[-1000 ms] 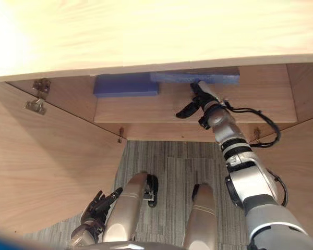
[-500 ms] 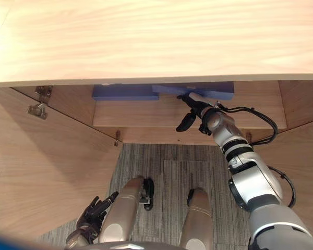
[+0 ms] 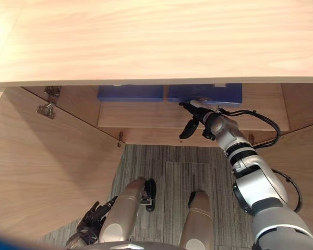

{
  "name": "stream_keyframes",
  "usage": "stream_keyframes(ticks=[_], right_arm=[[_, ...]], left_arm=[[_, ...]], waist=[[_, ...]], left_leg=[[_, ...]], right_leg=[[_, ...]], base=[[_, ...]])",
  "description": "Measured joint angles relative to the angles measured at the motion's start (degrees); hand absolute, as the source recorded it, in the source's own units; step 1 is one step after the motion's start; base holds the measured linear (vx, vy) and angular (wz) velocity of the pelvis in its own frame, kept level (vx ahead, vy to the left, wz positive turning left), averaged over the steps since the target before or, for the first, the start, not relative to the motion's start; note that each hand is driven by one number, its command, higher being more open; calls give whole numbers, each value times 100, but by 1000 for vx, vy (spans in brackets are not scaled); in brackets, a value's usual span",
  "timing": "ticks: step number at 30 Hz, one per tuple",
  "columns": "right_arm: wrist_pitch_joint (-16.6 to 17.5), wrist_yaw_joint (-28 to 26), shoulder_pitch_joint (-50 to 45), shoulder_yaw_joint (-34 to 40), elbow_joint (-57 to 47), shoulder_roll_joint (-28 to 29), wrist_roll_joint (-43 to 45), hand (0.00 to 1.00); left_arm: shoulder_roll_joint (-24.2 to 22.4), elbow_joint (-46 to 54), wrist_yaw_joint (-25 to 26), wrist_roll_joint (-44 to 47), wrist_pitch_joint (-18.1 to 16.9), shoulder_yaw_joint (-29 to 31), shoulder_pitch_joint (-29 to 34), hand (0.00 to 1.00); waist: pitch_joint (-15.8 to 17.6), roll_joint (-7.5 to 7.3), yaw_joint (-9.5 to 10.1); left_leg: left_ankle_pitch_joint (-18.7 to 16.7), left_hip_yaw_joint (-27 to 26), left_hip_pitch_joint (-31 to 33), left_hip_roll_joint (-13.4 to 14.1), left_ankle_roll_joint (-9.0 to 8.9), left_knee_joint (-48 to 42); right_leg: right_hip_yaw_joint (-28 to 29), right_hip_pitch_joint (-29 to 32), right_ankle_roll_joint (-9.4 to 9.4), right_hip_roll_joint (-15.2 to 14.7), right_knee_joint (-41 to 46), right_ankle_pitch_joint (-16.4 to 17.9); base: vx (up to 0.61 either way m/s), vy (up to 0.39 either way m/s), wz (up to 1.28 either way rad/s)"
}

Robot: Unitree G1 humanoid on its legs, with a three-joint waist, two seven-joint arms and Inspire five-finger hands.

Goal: Walk over to the cabinet, pick up the folder, carry it to the office cabinet, place the folder inside the office cabinet, then close the office cabinet door

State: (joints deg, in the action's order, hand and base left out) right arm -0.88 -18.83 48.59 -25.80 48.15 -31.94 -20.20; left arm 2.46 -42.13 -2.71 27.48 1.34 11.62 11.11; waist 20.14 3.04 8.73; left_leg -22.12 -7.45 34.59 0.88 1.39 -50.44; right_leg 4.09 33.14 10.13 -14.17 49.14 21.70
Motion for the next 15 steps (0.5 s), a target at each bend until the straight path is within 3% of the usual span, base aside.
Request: stream_keyframes(ticks=[8, 15], right_arm=[[-96, 77, -78, 10, -27, 62, -14, 100], [-290, 166, -872, -306, -882, 491, -342, 100]], left_arm=[[-6, -228, -23, -114, -2, 93, -136, 100], [9, -309, 51, -351, -5, 135, -139, 100]], waist=[[2, 7, 8], [-17, 11, -35]], left_leg=[[37, -22, -141, -35, 14, 118], [207, -35, -654, 176, -167, 672]], right_leg=[[-22, -157, 23, -35, -143, -59], [-176, -734, -94, 183, -864, -351]], base=[[7, 13, 0], [49, -16, -9]])
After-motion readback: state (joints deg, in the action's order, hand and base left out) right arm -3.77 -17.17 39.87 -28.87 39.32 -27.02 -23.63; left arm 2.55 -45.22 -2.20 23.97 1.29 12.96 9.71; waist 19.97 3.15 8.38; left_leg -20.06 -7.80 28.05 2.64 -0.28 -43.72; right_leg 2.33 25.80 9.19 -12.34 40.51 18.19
